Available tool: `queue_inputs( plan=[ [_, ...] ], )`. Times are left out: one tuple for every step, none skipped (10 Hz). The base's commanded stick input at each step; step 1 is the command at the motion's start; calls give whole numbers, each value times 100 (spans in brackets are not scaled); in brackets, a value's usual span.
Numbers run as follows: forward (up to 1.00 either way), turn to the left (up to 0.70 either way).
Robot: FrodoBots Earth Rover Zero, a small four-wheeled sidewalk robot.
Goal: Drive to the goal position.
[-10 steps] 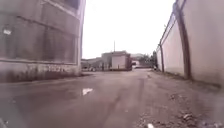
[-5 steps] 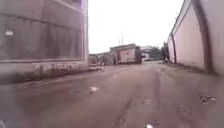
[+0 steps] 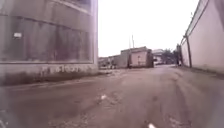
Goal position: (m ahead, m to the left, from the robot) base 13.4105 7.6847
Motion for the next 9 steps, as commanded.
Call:
queue_inputs(
  plan=[
    [100, -28],
    [100, -28],
    [100, -28],
    [100, -28],
    [100, -28],
    [100, -28],
    [100, -28],
    [100, -28],
    [100, -3]
  ],
)
